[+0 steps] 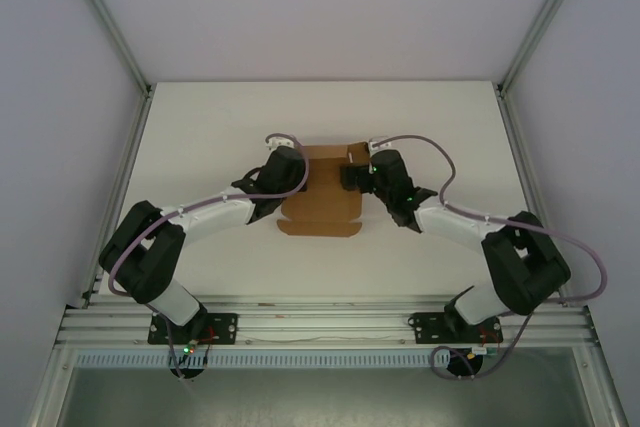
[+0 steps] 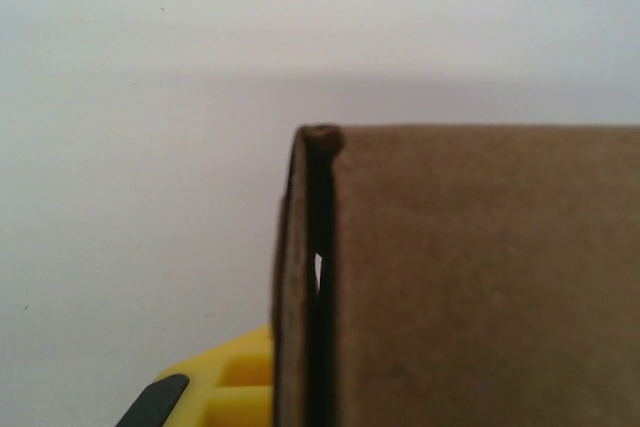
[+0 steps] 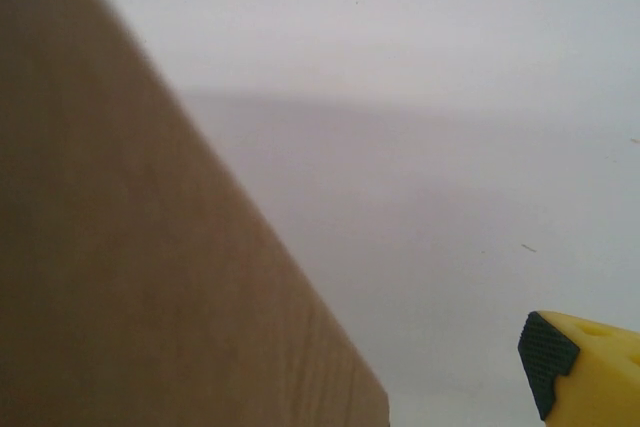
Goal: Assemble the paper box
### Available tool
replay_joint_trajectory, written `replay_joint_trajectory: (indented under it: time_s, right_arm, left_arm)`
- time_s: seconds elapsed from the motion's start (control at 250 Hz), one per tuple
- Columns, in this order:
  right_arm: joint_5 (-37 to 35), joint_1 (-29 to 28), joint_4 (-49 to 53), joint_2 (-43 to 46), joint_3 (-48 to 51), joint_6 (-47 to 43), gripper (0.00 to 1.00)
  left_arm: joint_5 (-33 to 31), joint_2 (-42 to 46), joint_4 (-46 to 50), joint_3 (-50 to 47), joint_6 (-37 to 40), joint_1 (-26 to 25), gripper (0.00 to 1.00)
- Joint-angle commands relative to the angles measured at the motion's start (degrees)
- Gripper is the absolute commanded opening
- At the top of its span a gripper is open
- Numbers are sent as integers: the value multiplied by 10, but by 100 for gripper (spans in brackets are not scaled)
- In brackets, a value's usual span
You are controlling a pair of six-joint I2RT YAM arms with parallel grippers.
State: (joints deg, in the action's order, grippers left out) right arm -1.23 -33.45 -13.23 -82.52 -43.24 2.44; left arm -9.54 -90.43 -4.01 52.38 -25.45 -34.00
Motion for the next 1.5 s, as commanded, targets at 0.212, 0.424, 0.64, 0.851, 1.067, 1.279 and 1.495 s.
replay_joint_trajectory:
  time_s: [0.212, 0.424, 0.64, 0.851, 1.067, 1.279, 1.495]
  right_arm:
    - [72, 70, 139, 246, 98, -20, 100]
    - [221, 192, 156, 312, 95, -27, 99]
    - [434, 226, 280, 172, -11, -221, 83]
    - [558, 213, 342, 108, -81, -325, 64]
    - [524, 170, 345, 75, -103, -345, 61]
    - [446, 119, 287, 33, -123, -285, 56]
    - [338, 65, 198, 26, -122, -171, 50]
  left_arm:
    - [-9, 5, 4, 4, 48, 7, 0]
    - [18, 9, -13, -9, 60, 8, 0]
    - [62, 26, -39, -28, 77, 8, 0]
    - [75, 32, -43, -30, 87, 8, 0]
    - [74, 27, -39, -19, 90, 8, 0]
    - [67, 21, -31, -9, 78, 8, 0]
    - [19, -1, 5, 15, 54, 7, 0]
